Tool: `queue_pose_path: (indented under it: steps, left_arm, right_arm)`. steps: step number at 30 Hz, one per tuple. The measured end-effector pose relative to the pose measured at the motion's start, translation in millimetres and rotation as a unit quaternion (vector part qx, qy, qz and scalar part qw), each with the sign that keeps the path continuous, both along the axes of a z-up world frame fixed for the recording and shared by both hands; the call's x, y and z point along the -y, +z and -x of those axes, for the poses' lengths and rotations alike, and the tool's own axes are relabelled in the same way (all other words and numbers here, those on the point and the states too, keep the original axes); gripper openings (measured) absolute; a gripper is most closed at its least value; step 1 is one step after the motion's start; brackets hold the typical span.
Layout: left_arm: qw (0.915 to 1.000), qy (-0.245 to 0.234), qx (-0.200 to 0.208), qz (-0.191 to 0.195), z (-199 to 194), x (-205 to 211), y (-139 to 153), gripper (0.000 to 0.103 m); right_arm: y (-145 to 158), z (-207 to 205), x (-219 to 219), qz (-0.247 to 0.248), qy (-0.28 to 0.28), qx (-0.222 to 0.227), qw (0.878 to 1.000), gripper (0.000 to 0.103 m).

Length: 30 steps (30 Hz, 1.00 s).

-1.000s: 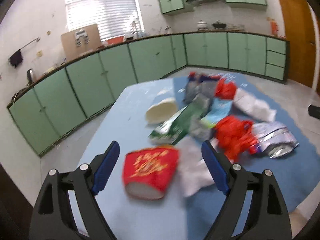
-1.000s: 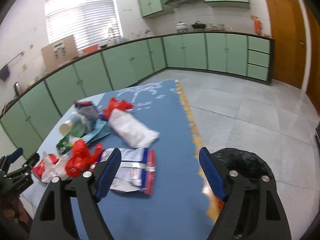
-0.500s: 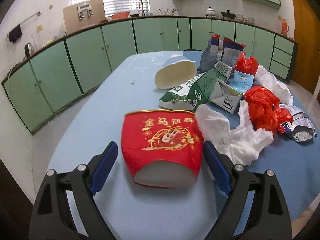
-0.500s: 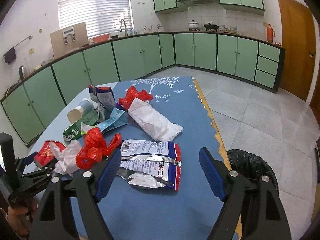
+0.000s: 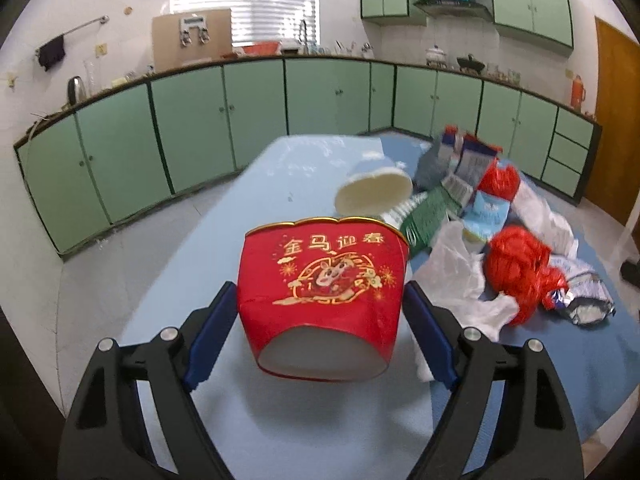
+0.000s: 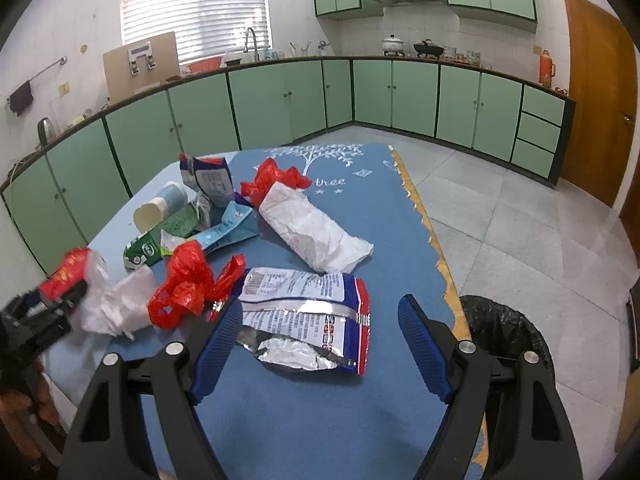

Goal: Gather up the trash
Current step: 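Grasp the red paper cup with the left gripper while the right gripper grasps the snack wrapper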

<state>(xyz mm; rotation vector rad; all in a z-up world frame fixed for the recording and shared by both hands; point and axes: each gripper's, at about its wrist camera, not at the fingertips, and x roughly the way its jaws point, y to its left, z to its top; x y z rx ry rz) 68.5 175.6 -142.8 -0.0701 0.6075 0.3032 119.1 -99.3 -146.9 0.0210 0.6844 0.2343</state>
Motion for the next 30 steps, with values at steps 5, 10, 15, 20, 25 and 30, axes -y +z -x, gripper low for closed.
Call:
queue_pose_path:
  steps: [5,10,15,20,25,30]
  left_arm:
    - [0.9997,-0.006,0.021,-0.004,4.0,4.5,15.6,0.080]
    - [0.9996,-0.014,0.025,-0.002,2.3,8.1,21.2,0.080]
    - [0.9992,-0.013,0.037,0.010,5.3,6.2,30.3,0.081]
    - [0.9988,-0.021,0.043,0.008,3.6,9.7,36.1,0.081]
    - [0.9988,-0.030,0.038,0.007,-0.5,20.0,31.0,0.081]
    - [0.9985,-0.045,0.029,0.008,-6.1,31.9,24.2,0.081]
  right_arm:
    - [-12.6,-3.4,0.4,0.000,0.000,-0.016,1.000,0.079]
    - [-14.2,-2.4,-0.1,0.002,0.002,-0.013,1.000,0.079]
    - [-20.1,-4.8,1.6,0.011,-0.003,-0.022,1.000,0.079]
    - [-19.1,-4.6,1.4,0.014,-0.001,-0.016,1.000,0.079]
    - [-25.4,-10.3,3.3,0.018,-0.004,-0.027,0.999,0.079]
    - [-34.6,-15.5,5.2,0.023,-0.007,-0.034,0.999,0.079]
